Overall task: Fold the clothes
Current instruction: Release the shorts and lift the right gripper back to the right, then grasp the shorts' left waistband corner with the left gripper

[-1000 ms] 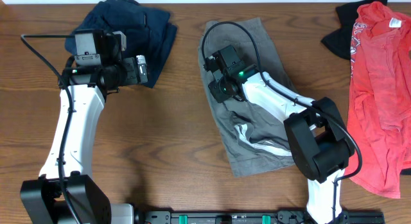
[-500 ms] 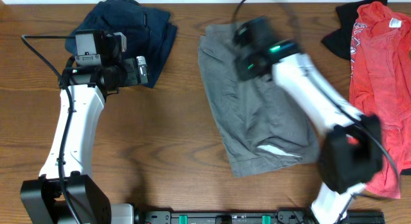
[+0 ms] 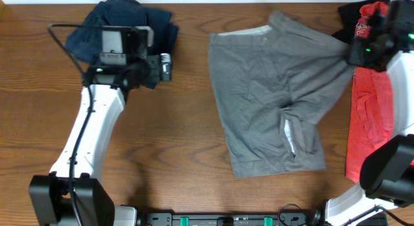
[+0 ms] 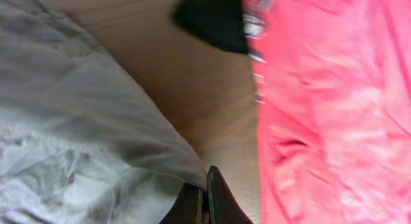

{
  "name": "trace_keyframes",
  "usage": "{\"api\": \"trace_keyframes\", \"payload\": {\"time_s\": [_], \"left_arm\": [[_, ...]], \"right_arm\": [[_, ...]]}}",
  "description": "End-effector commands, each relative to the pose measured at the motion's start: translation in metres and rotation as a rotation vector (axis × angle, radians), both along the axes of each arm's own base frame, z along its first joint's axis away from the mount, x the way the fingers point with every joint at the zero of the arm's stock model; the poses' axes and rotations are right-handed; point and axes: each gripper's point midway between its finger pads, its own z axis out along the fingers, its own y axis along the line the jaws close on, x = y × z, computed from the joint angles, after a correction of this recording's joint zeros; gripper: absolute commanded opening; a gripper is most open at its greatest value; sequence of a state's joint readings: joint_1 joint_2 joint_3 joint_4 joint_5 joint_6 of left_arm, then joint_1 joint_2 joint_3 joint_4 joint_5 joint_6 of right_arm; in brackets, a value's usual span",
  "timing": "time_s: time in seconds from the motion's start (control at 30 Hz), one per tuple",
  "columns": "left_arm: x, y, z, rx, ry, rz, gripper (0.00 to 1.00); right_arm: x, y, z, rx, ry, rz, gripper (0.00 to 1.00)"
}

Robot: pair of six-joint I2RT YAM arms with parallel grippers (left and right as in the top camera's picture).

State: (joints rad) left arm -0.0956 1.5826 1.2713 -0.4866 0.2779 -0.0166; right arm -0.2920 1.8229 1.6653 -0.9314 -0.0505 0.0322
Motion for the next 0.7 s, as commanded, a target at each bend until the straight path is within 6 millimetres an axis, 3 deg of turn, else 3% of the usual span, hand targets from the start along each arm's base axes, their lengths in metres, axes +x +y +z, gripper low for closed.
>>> {"api": "trace_keyframes", "payload": {"time_s": [0.0, 0.07, 0.2, 0.43, 0.5, 0.67], "left_arm": [[0.012, -0.023, -0.016, 0.017, -0.007, -0.062, 0.98], [0.022, -0.037, -0.024, 0.006, -0.025, -0.092, 0.98], [0.04, -0.066, -0.041, -0.04, -0.054, -0.164, 0.98], [0.07, -0.119, -0.051, -0.107, -0.057, -0.346, 0.98], [0.079, -0.136, -0.051, -0.087, -0.06, -0.402, 0.98], [0.088, -0.165, -0.06, -0.045, -0.042, -0.499, 0.98]], "right_arm": [[-0.007, -0.025, -0.008, 0.026, 0.007, -0.016, 0.29], [-0.008, -0.031, -0.01, 0.05, -0.001, -0.007, 0.99], [-0.006, -0.025, 0.0, 0.096, -0.04, 0.038, 0.99], [0.0, 0.031, 0.036, 0.168, -0.134, 0.202, 0.99], [-0.001, 0.051, 0.039, 0.153, -0.125, 0.259, 0.99], [-0.004, 0.076, 0.035, 0.129, -0.08, 0.307, 0.99]]}}
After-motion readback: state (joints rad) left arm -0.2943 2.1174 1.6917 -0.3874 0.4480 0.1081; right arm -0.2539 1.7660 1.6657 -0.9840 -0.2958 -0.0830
